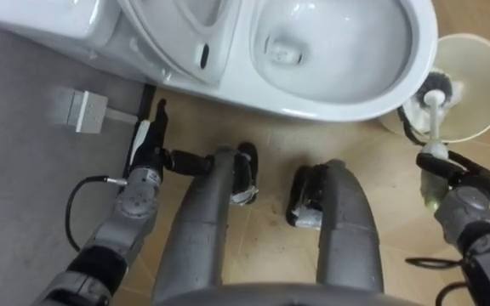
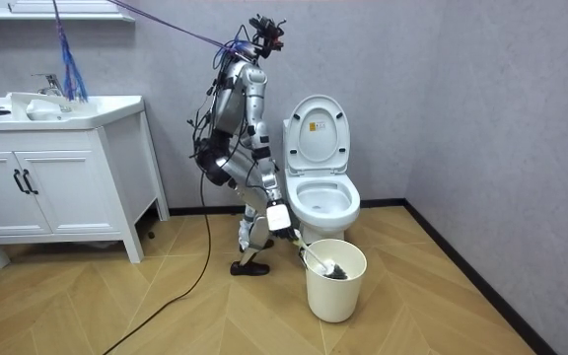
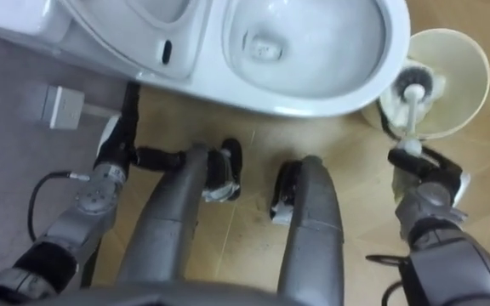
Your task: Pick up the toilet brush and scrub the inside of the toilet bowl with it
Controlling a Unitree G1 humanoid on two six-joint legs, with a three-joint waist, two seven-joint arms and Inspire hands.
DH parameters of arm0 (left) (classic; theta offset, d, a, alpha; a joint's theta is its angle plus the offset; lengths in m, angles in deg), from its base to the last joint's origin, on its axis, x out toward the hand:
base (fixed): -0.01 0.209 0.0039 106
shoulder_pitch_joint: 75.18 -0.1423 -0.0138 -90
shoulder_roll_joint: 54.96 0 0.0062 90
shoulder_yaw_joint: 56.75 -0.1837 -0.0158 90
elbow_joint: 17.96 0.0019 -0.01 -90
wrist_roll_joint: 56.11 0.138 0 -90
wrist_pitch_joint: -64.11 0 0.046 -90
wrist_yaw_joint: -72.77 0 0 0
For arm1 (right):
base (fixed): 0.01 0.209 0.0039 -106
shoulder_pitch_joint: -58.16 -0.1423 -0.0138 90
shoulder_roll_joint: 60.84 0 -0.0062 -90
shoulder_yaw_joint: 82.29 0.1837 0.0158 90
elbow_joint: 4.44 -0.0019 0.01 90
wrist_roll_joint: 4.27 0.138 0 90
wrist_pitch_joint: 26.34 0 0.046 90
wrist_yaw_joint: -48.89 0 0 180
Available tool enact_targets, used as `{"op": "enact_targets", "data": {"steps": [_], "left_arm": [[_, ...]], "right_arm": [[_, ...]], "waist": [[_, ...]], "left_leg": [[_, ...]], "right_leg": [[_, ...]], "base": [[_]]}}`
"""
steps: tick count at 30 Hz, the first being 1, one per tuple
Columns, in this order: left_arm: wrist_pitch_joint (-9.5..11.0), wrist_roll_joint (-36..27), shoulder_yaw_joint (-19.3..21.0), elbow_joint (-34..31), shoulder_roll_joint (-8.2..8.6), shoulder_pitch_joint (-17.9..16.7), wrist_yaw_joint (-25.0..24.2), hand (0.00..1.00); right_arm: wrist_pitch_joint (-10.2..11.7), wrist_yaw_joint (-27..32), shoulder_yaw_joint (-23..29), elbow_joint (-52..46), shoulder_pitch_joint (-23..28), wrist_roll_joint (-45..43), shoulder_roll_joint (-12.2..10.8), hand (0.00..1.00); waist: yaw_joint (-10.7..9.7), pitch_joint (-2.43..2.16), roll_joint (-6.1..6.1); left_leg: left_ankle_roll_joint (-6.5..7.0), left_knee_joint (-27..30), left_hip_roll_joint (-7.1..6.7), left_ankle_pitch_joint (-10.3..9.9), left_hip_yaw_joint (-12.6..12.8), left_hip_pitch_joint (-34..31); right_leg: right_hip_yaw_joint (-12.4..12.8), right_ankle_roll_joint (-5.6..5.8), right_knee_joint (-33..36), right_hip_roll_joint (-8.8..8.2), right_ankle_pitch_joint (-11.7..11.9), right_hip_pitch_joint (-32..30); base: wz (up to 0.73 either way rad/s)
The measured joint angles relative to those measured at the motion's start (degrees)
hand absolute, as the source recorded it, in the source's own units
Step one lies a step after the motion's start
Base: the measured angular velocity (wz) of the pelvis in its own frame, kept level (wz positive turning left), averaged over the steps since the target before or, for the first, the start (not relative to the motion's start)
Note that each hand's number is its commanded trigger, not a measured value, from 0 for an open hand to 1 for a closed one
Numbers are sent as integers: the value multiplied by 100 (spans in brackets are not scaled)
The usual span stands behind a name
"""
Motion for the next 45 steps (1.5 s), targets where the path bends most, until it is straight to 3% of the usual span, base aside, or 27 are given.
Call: {"op": "enact_targets", "data": {"steps": [8, 14, 17, 23, 28, 35, 41, 45], "left_arm": [[35, -7, 132, 658, -13, -175, 16, 0], [60, -8, 474, 1034, -38, -403, 16, 0], [87, -3, 557, 1125, -70, -577, 30, 0], [270, 31, 1317, 1355, -41, -1085, 4, 0], [307, 20, 1832, 1472, -40, -1680, 5, 0], [330, 66, 2009, 1450, -4, -2033, 21, 0], [354, 233, 2023, 941, -7, -2388, 159, 0], [399, 978, 2319, 226, 96, -2546, 366, 0]], "right_arm": [[-162, -184, 158, 39, 294, 676, -130, 100], [-253, -250, 941, -25, 428, 1564, -302, 100], [-253, -244, 1044, -237, 598, 1918, -326, 100], [-245, -485, 1333, -913, 1239, 2150, -562, 100], [-192, -686, 1487, -1406, 1796, 1843, -672, 100], [-45, -1040, 1473, -2169, 2225, 1460, -672, 100], [127, -1651, 1079, -2714, 2593, 336, -693, 100], [139, -2089, 992, -2636, 2628, -794, -827, 100]], "waist": [[-9, -41, 25], [-23, -90, -26], [-30, -109, -89], [-17, -159, -215], [-29, -204, -231], [-13, -234, -249], [-27, -226, -320], [1, -226, -384]], "left_leg": [[-11, -1034, 4, 176, 21, 1125], [-40, -1691, 17, 246, 53, 1898], [-51, -1918, -12, 254, 58, 2312], [-100, -2406, 12, 251, 25, 3206], [-112, -2816, 8, 265, 3, 3911], [-121, -3213, -33, 276, -18, 4559], [-160, -3427, -93, 298, -145, 4968], [-189, -3434, -110, 302, -311, 5030]], "right_leg": [[-30, 62, -1136, 138, 294, 1095], [37, 115, -1893, 271, 471, 1872], [35, 131, -2141, 273, 504, 2275], [-21, 165, -2857, 390, 613, 3265], [-44, 235, -3505, 479, 797, 4040], [-118, 268, -4060, 499, 910, 4757], [-339, 278, -4287, 487, 930, 5220], [-532, 266, -4499, 524, 985, 5473]], "base": [[-7], [-6], [-2], [-2], [-1], [2], [11], [20]]}}
